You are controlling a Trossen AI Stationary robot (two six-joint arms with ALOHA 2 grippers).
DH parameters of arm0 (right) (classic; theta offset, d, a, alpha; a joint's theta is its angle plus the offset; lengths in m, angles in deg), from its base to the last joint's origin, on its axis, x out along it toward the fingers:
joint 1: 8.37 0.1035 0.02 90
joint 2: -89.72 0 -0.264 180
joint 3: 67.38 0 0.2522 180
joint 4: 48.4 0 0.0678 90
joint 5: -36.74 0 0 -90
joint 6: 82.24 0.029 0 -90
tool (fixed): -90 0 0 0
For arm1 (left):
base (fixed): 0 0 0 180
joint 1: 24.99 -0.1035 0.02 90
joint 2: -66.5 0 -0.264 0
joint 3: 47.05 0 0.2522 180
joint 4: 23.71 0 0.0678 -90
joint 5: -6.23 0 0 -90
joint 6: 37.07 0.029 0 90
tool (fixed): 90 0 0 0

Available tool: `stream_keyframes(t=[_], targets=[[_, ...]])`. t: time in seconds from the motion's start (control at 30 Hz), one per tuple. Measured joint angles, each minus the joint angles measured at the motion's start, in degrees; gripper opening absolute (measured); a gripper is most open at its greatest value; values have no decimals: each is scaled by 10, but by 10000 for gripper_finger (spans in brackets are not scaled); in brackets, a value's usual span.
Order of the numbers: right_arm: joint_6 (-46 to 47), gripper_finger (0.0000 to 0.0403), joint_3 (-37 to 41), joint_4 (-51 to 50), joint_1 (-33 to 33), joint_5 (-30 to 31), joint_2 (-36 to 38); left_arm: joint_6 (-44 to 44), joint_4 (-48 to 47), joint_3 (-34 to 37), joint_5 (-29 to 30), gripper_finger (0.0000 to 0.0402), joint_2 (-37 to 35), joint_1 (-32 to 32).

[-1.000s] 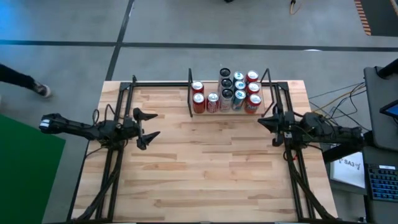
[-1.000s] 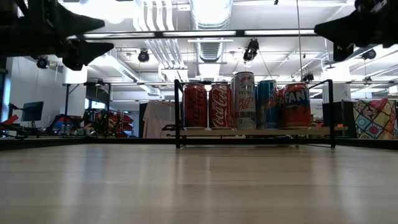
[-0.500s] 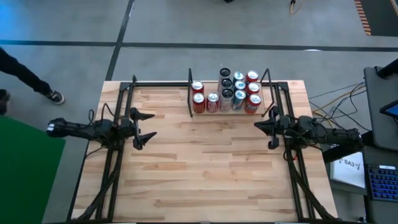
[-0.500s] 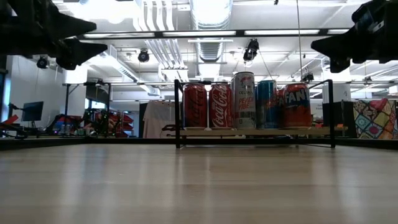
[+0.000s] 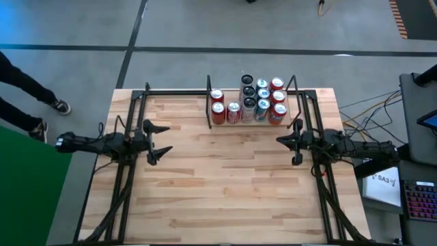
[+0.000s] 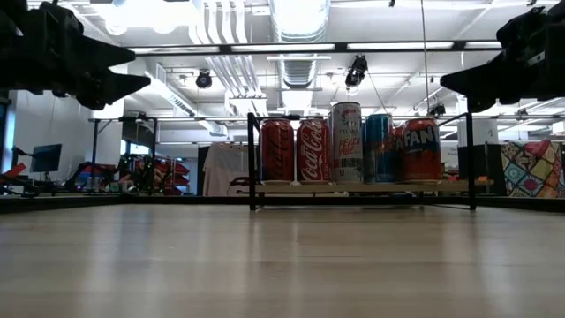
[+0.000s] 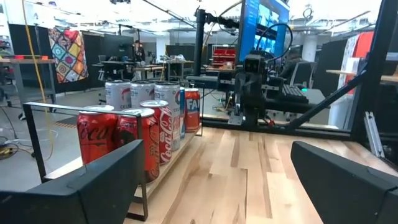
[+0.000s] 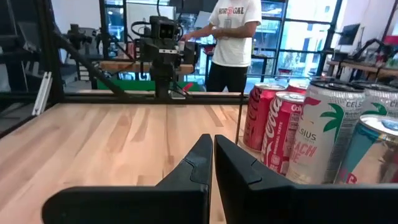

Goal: Place canned beverage on shelf
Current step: Return to Home Position

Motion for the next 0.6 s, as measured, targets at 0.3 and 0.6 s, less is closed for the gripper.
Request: stream_keyframes(t=[0.3,0.6], targets=[[-81,9,0,-1,0,4,-35,-55,-21,-2,145,389,25,-1],[-53,9,1,-1,0,5,-43,-21,-20,-2,150,389,59,-1]])
